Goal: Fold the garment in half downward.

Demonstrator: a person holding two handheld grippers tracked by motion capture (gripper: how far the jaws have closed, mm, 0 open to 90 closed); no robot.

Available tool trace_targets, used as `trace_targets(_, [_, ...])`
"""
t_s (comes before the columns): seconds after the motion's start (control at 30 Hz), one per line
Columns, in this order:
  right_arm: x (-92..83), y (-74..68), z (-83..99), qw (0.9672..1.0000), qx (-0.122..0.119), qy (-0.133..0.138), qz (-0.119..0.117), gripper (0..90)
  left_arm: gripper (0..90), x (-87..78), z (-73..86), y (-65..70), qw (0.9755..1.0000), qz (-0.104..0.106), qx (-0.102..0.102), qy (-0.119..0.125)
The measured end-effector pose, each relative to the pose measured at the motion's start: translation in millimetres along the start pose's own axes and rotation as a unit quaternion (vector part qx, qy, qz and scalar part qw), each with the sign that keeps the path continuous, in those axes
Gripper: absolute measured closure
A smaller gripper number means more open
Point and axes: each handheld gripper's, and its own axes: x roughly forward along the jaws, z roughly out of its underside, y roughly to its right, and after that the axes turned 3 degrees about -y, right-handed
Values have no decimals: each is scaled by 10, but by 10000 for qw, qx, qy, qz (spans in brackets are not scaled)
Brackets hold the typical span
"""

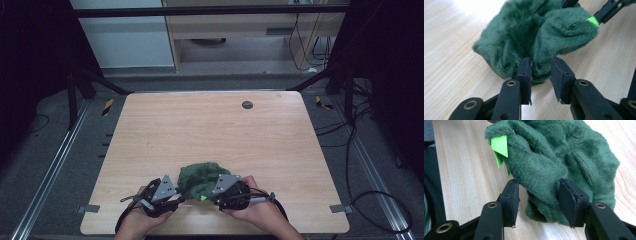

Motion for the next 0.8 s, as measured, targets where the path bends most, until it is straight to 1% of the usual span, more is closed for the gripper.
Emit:
trace_targets(0.07, [-5, -8, 10, 10000, -4, -3, -8, 492, 688, 19, 9, 11, 10000, 18, 4, -36])
trace_targets(0.13, [-20, -2, 12, 10000, 21, 15, -6, 455, 675, 14, 11, 13, 10000, 27, -8, -40])
trace_targets(0.17, [-51, 23, 12, 9999, 127, 71, 20, 400, 643, -10, 3, 1, 10000, -52, -55, -4])
trace_targets(0.2, [-70, 44, 13, 9998, 176, 104, 70, 400, 611, -10, 3, 1, 10000, -52, -55, -4])
trace_targets(0.23, [-94, 66, 19, 9995, 238, 125, 160, 327, 575, -27, -4, -12, 9999, -106, -72, -2])
trace_targets(0.27, [-94, 66, 19, 9995, 238, 125, 160, 327, 575, -44, -10, -26, 9998, -161, -106, 17])
trace_targets(0.3, [-115, 93, 26, 9992, 286, 160, 246, 300, 535, -62, -13, -44, 9997, -211, -149, 31])
trace_targets(0.33, [-162, 159, 48, 9982, 415, 206, 392, 253, 460, -77, -15, -65, 9995, -258, -198, 25])
trace_targets(0.37, [-162, 159, 48, 9982, 415, 206, 392, 253, 460, -89, -14, -85, 9993, -289, -251, 16])
trace_targets(0.4, [-185, 195, 62, 9974, 507, 235, 446, 228, 431, -99, -11, -105, 9991, -330, -282, 22])
trace_targets(0.43, [-226, 264, 91, 9958, 686, 288, 534, 187, 361, -107, -6, -128, 9988, -374, -312, 7])
trace_targets(0.47, [-226, 264, 91, 9958, 686, 288, 534, 187, 361, -111, -1, -152, 9985, -397, -371, -32])
trace_targets(0.6, [-266, 375, 159, 9935, 906, 290, 623, 154, 276, -114, 32, -235, 9974, -444, -544, -162])
trace_targets(0.63, [-273, 413, 192, 9929, 974, 260, 639, 135, 244, -113, 39, -252, 9971, -453, -584, -187])
trace_targets(0.67, [-276, 429, 205, 9924, 1016, 235, 656, 129, 232, -114, 50, -279, 9966, -451, -652, -208])
trace_targets(0.8, [-280, 469, 246, 9914, 1089, 212, 698, 118, 209, -130, 63, -306, 9962, -451, -709, -223])
